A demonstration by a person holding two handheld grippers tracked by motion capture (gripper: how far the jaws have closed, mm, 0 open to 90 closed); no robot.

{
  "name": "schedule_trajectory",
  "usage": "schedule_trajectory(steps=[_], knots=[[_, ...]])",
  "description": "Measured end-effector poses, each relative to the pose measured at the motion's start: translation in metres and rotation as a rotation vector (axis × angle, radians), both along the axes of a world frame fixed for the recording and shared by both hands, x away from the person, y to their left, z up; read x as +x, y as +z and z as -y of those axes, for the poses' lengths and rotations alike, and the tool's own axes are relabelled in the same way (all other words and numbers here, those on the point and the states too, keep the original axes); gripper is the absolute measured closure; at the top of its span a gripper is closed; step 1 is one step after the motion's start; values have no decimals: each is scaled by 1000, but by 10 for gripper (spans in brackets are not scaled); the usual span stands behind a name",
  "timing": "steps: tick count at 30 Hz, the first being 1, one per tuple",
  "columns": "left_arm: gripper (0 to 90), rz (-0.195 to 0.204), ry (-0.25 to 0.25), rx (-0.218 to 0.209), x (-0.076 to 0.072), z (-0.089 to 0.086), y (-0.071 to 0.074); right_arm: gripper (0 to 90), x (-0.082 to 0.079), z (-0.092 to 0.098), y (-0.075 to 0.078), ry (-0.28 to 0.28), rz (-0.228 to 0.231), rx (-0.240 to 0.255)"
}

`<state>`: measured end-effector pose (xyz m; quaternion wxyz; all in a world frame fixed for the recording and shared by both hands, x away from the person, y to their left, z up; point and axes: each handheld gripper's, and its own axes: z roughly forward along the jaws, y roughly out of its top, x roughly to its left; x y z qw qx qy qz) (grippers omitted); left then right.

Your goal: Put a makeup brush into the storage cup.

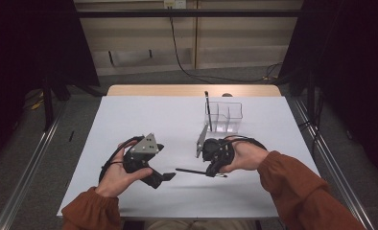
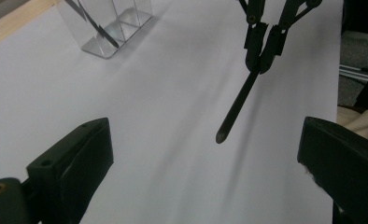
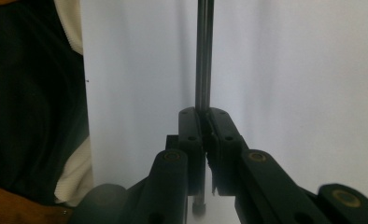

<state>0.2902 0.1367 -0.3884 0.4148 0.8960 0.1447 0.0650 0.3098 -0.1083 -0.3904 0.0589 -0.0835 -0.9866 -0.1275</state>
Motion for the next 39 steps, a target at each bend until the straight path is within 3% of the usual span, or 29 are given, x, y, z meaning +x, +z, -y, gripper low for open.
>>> schedule_trajectory(steps=[11,13,17,19,25,27,30,31,33,35,39], knots=[[51,-22,-84,160,-4,22,-10,847,-1,-8,-2,48,-5,-26],[82,-18,-94,165,-3,24,-9,847,-2,-9,-2,49,-4,-31],[144,-80,-68,171,1,27,-6,847,-2,-9,-3,54,-4,-30],[150,-89,-68,190,2,29,-7,847,-2,-9,-2,55,-12,-32],[255,-121,-116,252,5,32,-12,847,-2,-10,-3,70,-13,-31],[261,-127,-126,290,5,34,-12,847,-2,-10,-4,69,-14,-34],[307,-148,-153,307,7,36,-13,847,-2,-11,-5,72,-14,-30],[310,-155,-141,300,7,37,-13,847,-2,-12,-5,71,-13,-28],[259,-171,-138,324,9,40,-14,847,-2,-12,-5,73,-13,-22],[341,-184,-156,333,9,41,-15,847,-3,-13,-5,77,-11,-22],[341,-188,-178,338,8,47,-16,847,-4,-14,-5,81,-9,-21]])
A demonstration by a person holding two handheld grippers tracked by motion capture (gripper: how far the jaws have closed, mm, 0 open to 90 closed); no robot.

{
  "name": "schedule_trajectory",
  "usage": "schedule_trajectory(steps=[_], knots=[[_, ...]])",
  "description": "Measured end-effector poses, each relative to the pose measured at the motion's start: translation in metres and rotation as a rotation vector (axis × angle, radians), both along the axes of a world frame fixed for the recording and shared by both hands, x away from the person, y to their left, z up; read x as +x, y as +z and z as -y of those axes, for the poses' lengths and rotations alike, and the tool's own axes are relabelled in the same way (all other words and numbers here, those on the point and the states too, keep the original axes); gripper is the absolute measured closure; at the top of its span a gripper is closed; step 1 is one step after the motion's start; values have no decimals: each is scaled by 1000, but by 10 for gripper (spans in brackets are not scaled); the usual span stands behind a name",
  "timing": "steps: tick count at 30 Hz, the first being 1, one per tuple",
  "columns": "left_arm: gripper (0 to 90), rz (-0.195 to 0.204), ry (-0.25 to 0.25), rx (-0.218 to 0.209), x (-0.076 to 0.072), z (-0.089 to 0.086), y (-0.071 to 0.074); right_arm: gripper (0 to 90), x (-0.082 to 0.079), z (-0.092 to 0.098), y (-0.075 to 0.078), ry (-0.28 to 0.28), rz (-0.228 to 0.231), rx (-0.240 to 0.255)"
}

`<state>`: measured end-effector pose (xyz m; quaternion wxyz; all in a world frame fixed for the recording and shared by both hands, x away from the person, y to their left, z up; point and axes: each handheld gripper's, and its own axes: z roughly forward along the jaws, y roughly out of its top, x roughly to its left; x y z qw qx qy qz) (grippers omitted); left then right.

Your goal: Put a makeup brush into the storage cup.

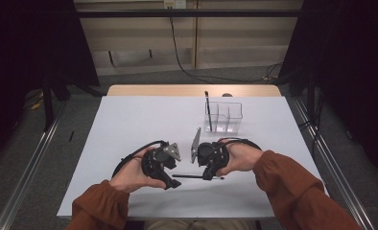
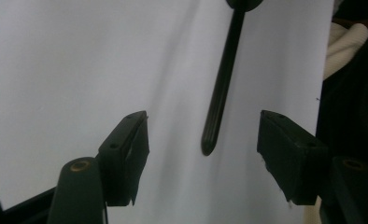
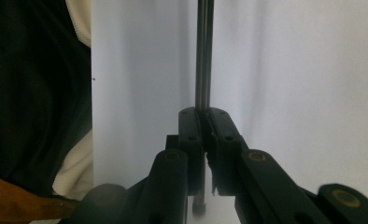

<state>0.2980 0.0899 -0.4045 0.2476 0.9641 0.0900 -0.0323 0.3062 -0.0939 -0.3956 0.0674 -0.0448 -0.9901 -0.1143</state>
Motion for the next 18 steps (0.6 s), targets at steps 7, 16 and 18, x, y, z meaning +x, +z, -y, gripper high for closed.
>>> schedule_trajectory(steps=[7,16,18], knots=[[466,4,-21,-23,-1,5,-1,847,-1,-2,-3,5,2,22],[717,-13,-15,-64,0,7,-5,847,-1,-1,-2,4,9,28],[728,-12,-15,-67,0,8,-7,847,0,0,-2,9,10,33]])
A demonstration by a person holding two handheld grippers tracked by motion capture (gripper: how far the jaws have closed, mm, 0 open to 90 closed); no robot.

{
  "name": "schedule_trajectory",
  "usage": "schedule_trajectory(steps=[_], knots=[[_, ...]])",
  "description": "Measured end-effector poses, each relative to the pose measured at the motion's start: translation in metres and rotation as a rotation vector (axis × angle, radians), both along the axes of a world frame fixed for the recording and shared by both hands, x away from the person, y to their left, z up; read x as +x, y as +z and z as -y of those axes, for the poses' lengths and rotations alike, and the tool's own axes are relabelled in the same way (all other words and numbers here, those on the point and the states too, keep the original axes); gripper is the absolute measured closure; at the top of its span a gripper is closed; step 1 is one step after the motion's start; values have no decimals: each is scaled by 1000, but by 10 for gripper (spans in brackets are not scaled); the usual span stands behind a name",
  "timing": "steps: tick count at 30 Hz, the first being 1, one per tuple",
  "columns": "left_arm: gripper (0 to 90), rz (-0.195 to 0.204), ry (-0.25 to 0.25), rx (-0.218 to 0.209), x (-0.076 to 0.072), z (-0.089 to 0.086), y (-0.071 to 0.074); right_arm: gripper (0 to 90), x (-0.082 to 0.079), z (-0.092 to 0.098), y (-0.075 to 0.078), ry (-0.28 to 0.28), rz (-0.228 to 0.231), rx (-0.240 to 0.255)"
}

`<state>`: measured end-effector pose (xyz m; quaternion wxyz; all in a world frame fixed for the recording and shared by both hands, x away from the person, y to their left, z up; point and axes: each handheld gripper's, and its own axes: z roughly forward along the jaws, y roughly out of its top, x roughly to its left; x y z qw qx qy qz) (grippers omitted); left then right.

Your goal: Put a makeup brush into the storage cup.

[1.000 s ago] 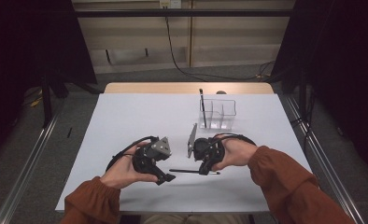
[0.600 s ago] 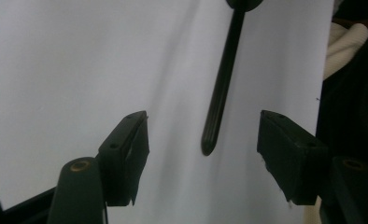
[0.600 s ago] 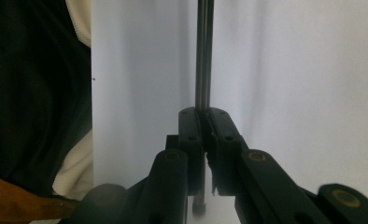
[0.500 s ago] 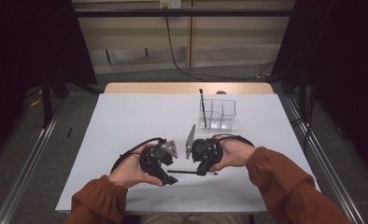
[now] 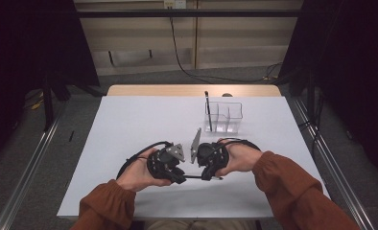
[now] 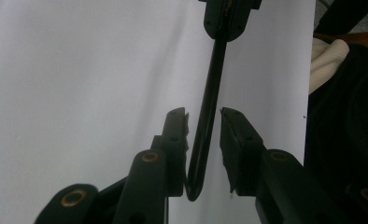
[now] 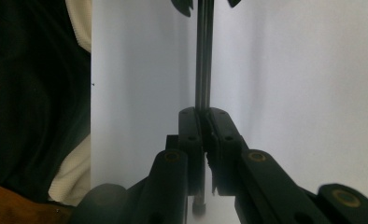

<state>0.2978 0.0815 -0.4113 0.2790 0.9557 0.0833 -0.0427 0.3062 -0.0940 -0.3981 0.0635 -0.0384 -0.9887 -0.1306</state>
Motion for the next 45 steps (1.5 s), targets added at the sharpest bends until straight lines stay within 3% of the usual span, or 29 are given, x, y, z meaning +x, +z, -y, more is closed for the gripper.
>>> schedule_trajectory(steps=[2,8,9,12,22,29,31,41,45], knots=[[777,-9,-4,-7,1,0,0,847,0,0,-1,7,3,2],[809,-15,-38,0,1,1,-3,845,-2,1,-3,4,2,3],[812,0,-36,-6,1,1,-3,844,-2,1,-3,4,5,4],[834,-36,-55,-5,2,-1,-2,830,-1,3,-3,12,25,21],[840,-40,-40,-14,3,-2,-2,805,2,5,-2,-2,27,44],[840,-54,-25,-30,5,-6,-2,642,2,7,0,-29,46,77],[840,-42,-15,-39,5,-7,-1,571,2,9,0,-40,49,80],[840,-55,-1,-48,4,-16,0,392,3,19,0,-97,52,123],[840,-44,11,-67,4,-20,2,312,4,23,0,-116,65,132]])
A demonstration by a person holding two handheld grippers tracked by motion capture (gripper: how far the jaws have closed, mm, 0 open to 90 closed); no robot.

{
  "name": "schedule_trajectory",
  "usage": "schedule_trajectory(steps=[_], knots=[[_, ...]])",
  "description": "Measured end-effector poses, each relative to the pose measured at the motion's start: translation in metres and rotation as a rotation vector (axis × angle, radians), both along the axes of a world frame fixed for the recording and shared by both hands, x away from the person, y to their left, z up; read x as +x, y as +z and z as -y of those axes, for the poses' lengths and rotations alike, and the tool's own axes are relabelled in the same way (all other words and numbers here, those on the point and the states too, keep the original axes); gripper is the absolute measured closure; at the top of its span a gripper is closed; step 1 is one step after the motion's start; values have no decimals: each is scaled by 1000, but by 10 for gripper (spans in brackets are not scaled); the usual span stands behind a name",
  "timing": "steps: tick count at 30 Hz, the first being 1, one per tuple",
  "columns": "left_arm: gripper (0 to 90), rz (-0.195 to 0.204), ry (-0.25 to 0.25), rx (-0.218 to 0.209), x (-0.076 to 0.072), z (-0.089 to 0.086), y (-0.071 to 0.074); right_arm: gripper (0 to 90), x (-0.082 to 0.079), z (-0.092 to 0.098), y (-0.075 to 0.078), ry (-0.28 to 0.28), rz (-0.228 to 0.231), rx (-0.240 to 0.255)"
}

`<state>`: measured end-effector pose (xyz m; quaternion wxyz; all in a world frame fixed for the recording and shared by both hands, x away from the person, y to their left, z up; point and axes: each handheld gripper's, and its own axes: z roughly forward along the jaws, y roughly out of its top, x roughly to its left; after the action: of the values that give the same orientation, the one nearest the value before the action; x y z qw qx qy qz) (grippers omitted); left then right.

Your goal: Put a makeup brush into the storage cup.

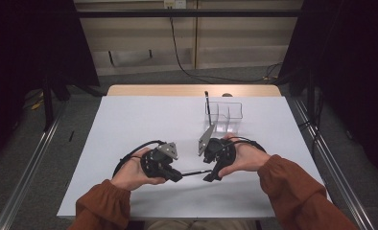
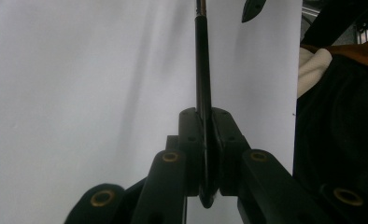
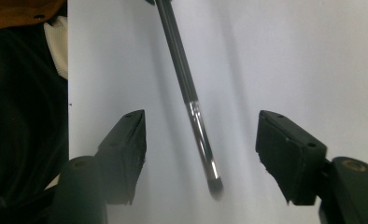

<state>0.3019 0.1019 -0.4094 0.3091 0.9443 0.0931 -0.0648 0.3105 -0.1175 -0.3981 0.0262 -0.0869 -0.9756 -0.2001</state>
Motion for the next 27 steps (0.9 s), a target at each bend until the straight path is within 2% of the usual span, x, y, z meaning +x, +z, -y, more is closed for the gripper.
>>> schedule_trajectory(steps=[1,5,7,8,9,12,19,21,23,27], knots=[[840,-1,-5,2,0,-1,0,279,-1,1,0,-22,2,1],[840,1,16,0,0,-7,-1,233,-1,7,0,-46,6,22],[840,1,20,0,0,-10,-1,224,-2,11,0,-57,9,25],[840,-11,16,4,1,-12,-1,218,-2,12,0,-61,11,29],[840,-2,34,-2,0,-14,-2,215,-3,14,0,-66,10,34],[840,-4,46,-9,0,-18,-3,191,-3,18,0,-85,10,39],[840,-14,62,-18,-1,-31,-6,180,-4,29,-2,-116,9,77],[840,-19,78,-34,-2,-35,-7,184,-5,32,-2,-122,10,85],[840,-19,88,-45,-2,-39,-9,183,-7,35,-2,-133,31,96],[840,-19,106,-63,-2,-45,-8,169,-9,40,-3,-149,30,119]])
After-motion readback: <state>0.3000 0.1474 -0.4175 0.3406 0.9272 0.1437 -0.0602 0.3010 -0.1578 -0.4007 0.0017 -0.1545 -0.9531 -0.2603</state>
